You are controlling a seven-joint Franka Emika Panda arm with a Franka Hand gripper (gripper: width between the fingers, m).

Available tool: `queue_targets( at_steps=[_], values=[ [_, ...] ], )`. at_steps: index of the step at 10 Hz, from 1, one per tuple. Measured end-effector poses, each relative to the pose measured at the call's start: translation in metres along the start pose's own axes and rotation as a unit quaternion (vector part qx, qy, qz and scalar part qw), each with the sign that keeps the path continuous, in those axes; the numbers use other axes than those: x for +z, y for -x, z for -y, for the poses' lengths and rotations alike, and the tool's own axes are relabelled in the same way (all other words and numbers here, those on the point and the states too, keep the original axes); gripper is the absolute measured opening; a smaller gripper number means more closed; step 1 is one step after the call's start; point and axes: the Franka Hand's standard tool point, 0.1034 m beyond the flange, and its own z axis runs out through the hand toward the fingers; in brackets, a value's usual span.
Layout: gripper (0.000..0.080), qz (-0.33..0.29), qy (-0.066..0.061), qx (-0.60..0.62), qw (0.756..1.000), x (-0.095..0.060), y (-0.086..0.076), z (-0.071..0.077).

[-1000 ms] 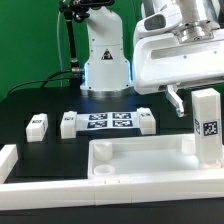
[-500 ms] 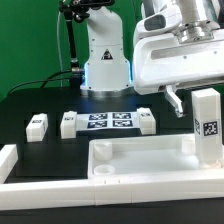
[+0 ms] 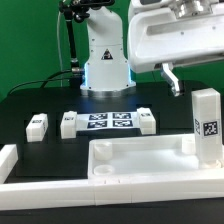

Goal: Assemble desk

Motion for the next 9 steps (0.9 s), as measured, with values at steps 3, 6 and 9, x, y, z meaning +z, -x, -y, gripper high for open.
queue_targets(
  at_steps=[3,6,9],
  values=[
    [0.0649,0.109,-0.014,0.012,0.994,0.008,0.005,-0.004],
    [0.0649,0.211,-0.023,0.029,0.977,0.019,0.011,0.002],
    [0.0649,0.267,-0.025,0.031,0.963,0.032,0.018,0.002]
  ],
)
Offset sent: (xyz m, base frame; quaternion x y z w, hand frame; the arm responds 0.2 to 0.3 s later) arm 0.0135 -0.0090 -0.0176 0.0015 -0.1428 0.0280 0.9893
